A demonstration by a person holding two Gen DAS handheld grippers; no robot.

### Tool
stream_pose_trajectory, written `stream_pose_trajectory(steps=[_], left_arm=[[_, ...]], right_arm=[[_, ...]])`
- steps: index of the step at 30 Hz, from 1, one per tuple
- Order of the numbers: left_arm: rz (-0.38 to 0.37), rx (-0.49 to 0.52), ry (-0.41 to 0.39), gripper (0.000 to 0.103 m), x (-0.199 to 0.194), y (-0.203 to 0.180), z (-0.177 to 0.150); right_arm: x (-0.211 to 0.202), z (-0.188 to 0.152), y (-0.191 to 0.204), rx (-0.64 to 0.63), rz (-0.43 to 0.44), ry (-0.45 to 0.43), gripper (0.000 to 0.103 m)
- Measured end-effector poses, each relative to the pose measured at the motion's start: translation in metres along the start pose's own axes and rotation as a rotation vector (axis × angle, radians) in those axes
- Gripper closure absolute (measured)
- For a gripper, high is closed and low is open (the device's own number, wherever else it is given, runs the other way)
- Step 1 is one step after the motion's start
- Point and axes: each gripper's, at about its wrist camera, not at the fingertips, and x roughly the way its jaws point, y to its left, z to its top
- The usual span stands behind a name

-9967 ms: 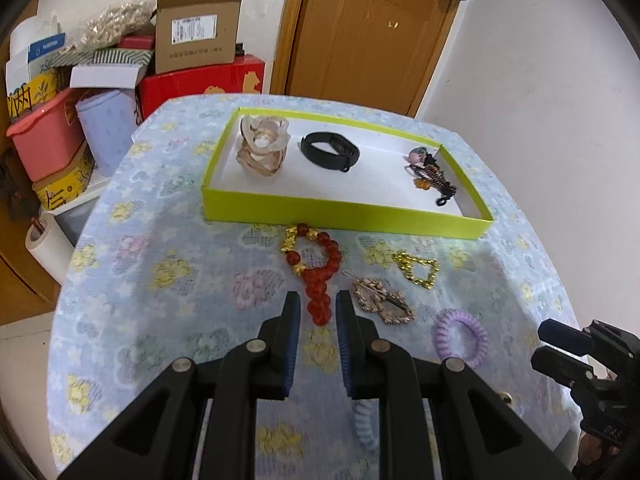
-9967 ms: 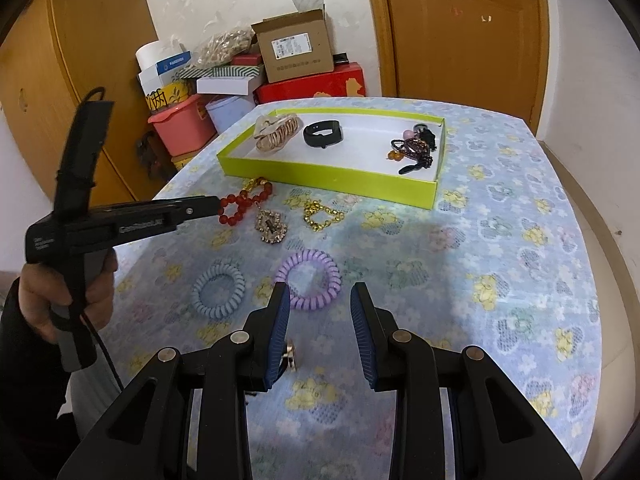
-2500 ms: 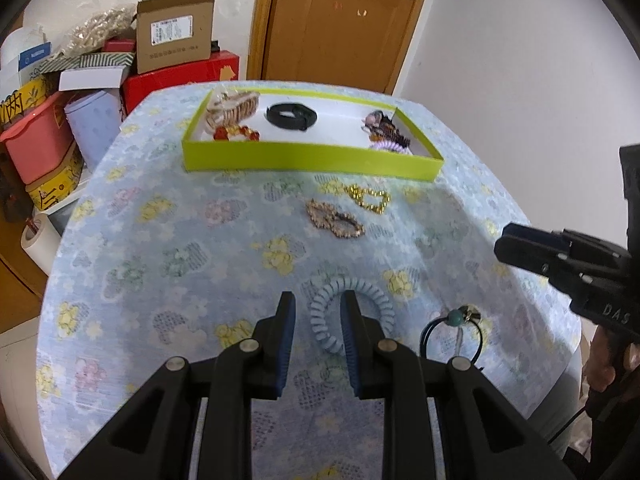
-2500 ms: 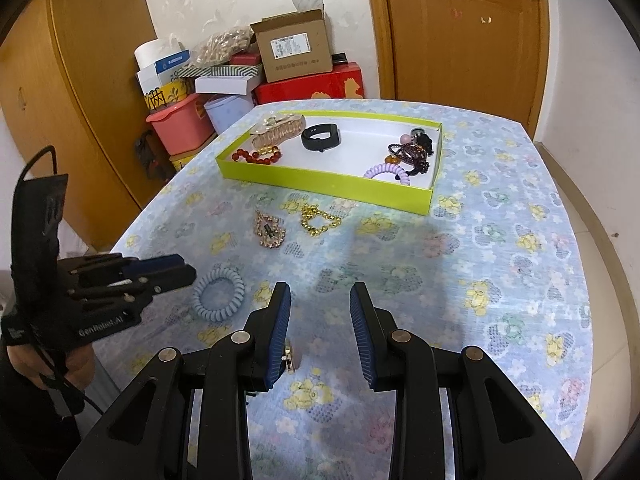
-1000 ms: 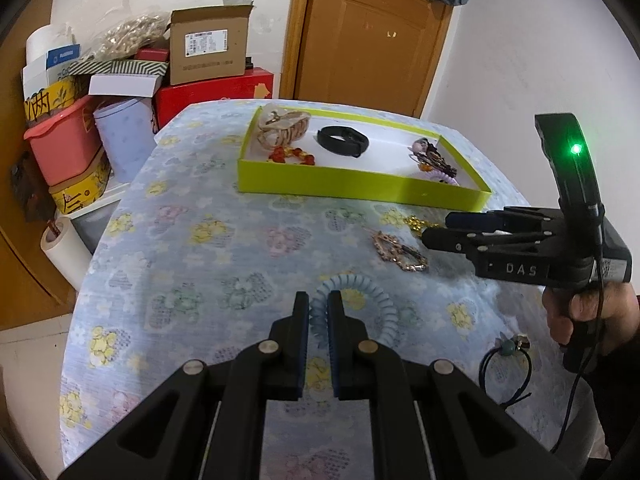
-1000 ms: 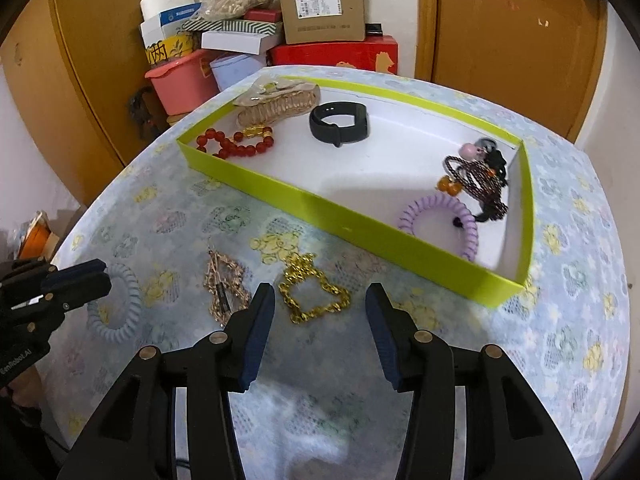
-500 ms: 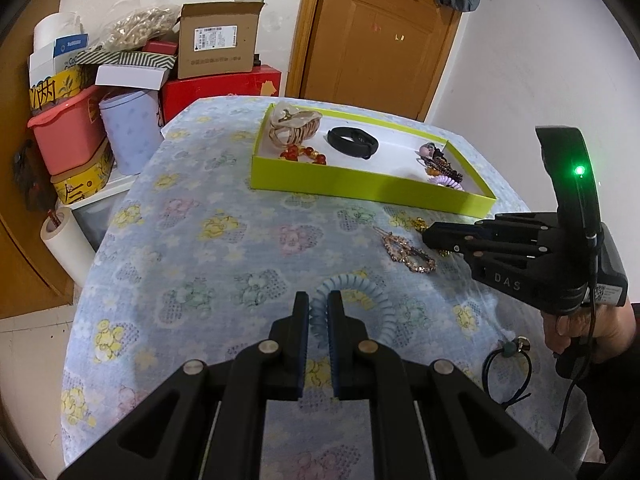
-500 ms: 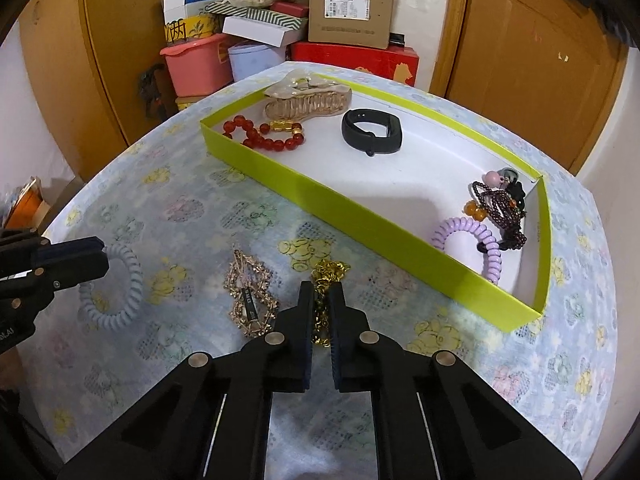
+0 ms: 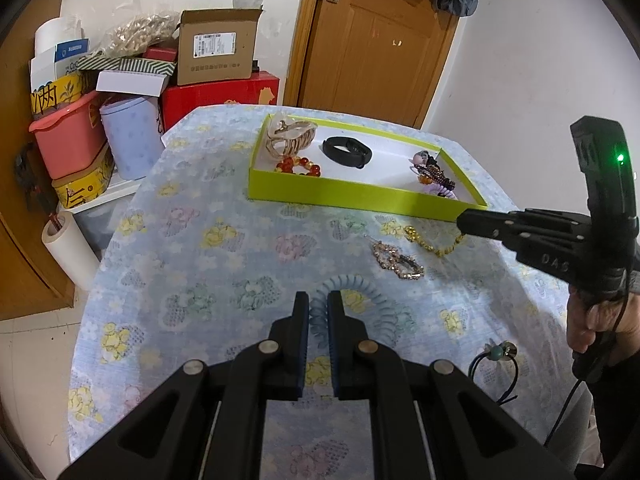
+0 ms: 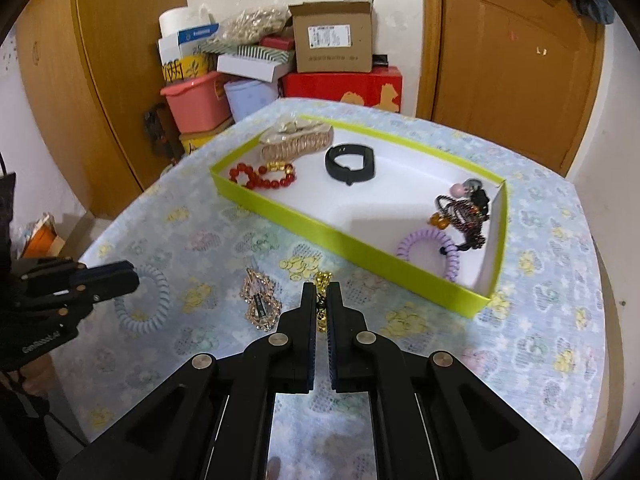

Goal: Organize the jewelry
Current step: 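Hold the blue coil tie with the left tool while the right tool grasps the gold chain bracelet, then carry the gold chain and blue coil tie into the green tray and open both tools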

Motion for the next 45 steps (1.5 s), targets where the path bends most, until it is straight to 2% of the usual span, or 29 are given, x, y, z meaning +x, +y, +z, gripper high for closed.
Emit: stream_pose_trajectory(steps=[16,35,45], left_arm=[[0.008,0.021,-0.013,0.094,-0.009,-0.006,0.016],[-0.023,0.098,-0.059,0.094,-0.005,-0.031,0.08],[-0.024,0.104,-0.067,0.094,0.015,-0.033,0.116]], right_arm=[[-0.055,0.023,0.002,-0.01,0.008,-0.114,0.099],[-0.095,0.064,-0.013,-0.013,0.005,-0.213,0.099],[-0.095,0.092,-0.036,0.001,-0.023,-0.241,0.099]])
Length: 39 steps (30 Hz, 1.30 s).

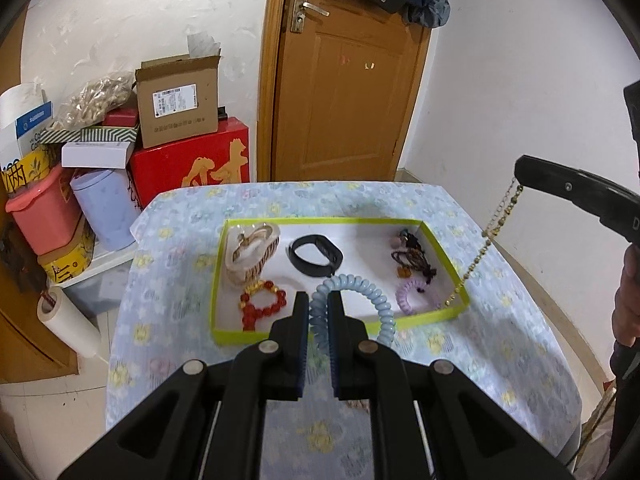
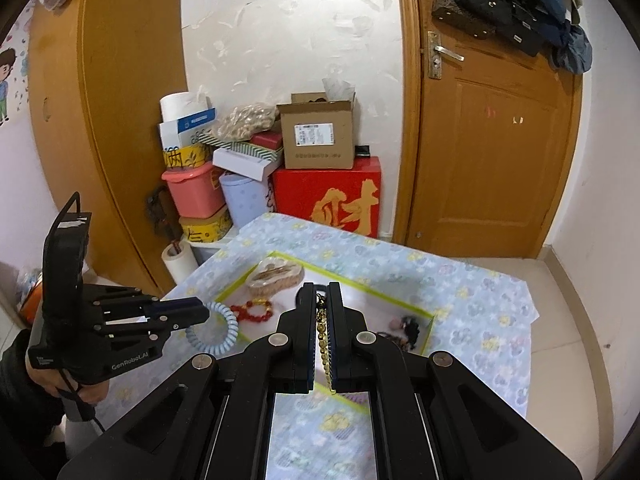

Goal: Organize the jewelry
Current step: 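Carry the gold chain and blue coil tie into the green tray and open both tools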

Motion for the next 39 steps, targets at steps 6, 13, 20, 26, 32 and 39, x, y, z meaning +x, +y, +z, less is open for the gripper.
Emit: stream_pose_trajectory(steps=[6,13,20,26,32,39], left_arm=[[0.005,-0.007,0.019,0.094,0.02,0.005,0.009],[-0.001,-0.009,0.051,0.094,0.048,0.008,0.012],[0.001,-0.002,0.084,0.094,0.075,0.009,0.011],[0.005,0.001,0.104,0.094,0.093,0.01,0.006],[0.012,0.012,0.136,0.094,0.11,0.012,0.0],[0.011,0.016,0.165,0.094,0.124,0.013,-0.006]], right_arm=[[0.014,0.006,-0.011,0.015,-0.01,0.01,0.099],[0.041,0.011,-0.022,0.035,-0.009,0.034,0.099],[0.074,0.007,-0.032,0.063,-0.004,0.076,0.099],[0.105,-0.002,-0.045,0.097,0.0,0.12,0.099],[0.14,-0.017,-0.06,0.138,0.007,0.182,0.099],[0.173,-0.037,-0.072,0.162,0.012,0.254,0.099]])
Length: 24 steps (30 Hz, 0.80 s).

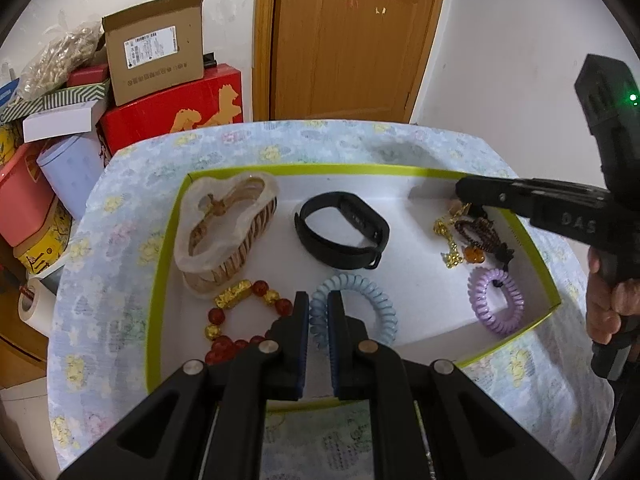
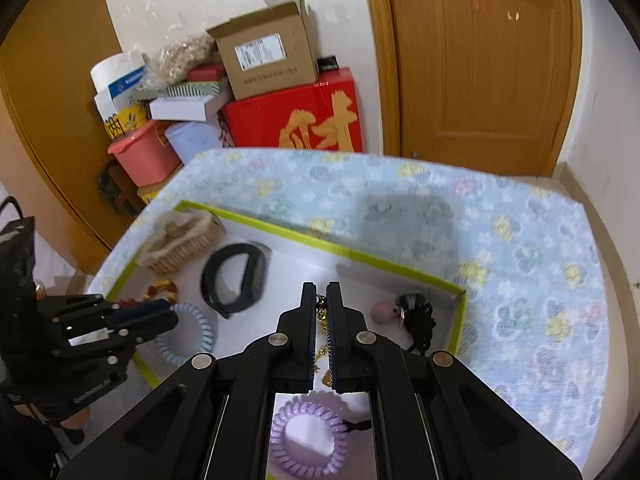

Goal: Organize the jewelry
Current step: 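Carry the gold chain and blue coil tie into the green tray and open both tools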

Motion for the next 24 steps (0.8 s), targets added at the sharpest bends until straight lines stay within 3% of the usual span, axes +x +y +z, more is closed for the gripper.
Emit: stream_pose_trajectory(steps=[9,13,24], left_arm=[[0.006,0.008,0.008,0.093,0.01,0.002,-0.001],[0.005,0.006,0.006,0.093,0.01,0.003,-0.001],[0.021,0.003,-0.009,0.092,-0.005,0.002,-0.005]], right_arm=[[0.021,-0.007,-0.009,0.017,0.003,0.048,0.097],[0.021,-0.009,-0.01,0.013,-0.01,0.054,0.083],[-0.011,-0.014,-0.004,0.015,-0.014,-0.001,0.073]])
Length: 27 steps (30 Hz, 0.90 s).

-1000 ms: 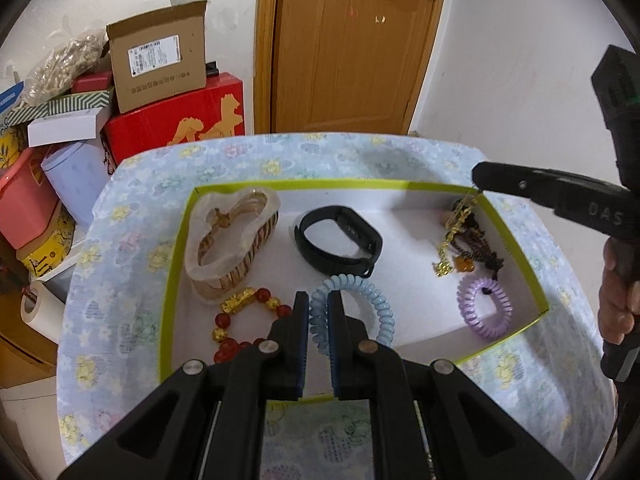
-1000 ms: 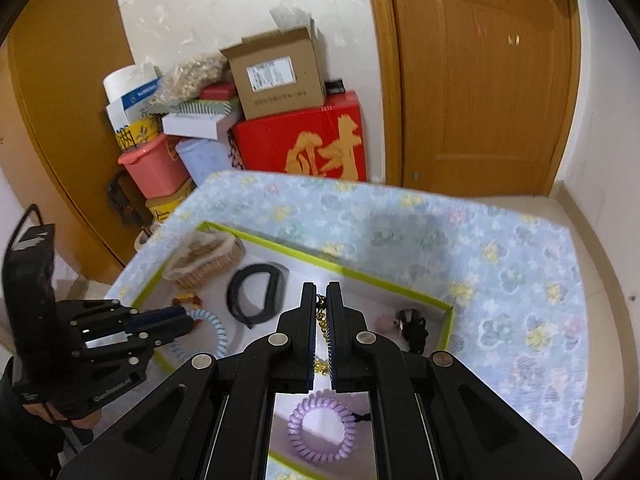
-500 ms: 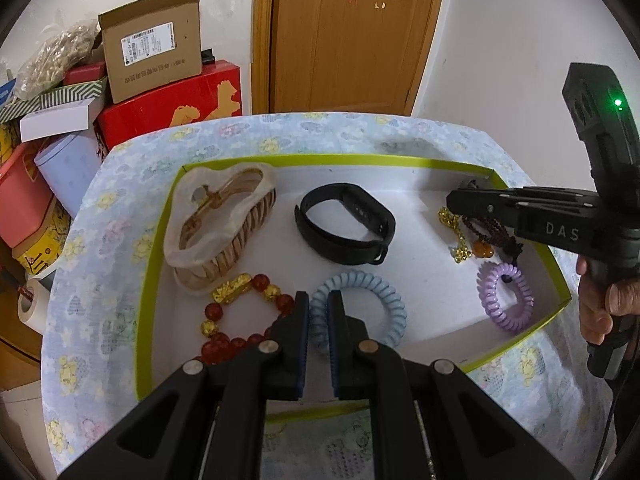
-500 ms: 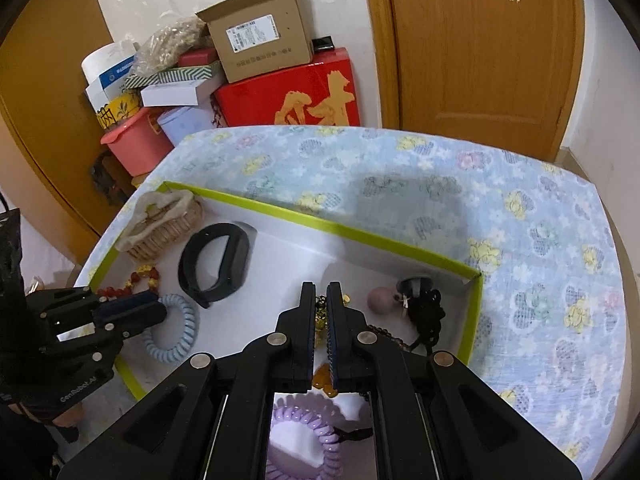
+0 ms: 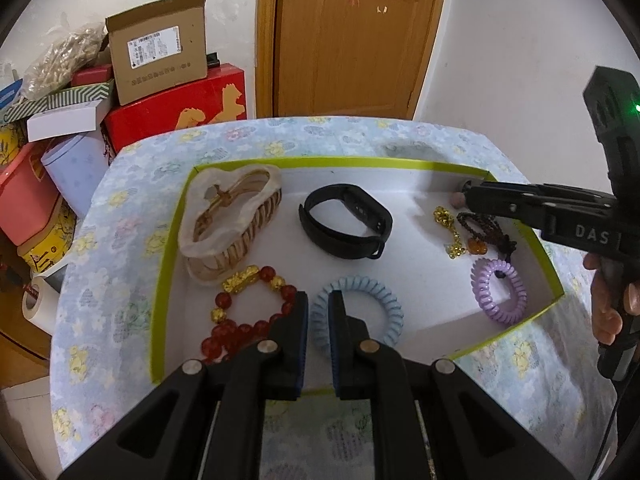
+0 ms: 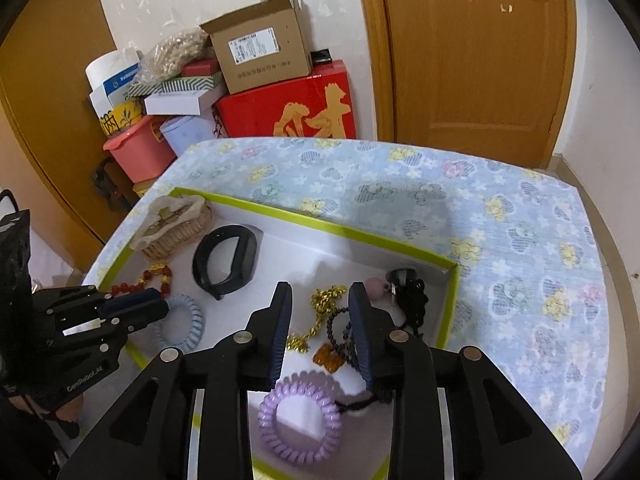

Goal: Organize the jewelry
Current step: 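Carry the gold chain and blue coil tie into the green tray and open both tools, then move the right tool to the black hair tie with green bead and grasp it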

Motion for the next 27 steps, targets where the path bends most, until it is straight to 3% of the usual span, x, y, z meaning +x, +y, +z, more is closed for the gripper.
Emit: stream_pose_trajectory(steps=[3,14,27], left_arm=[[0.003,0.0,-0.008,0.085,-0.008,0.001,-0.001],[0.005,-0.023,-0.06,0.085,-0.057,-0.006,-0.02],[0.0,-0.025,-0.086,0.085,-0.107,-0.024,-0.064]], right_arm=[[-0.01,-0.004,0.001,0.007,0.001,-0.011,0.072],[-0.062,-0.032,0.017,0.015,0.008,-0.057,0.072],[-0.122,-0.092,0.048,0.012,-0.002,-0.091,0.072]])
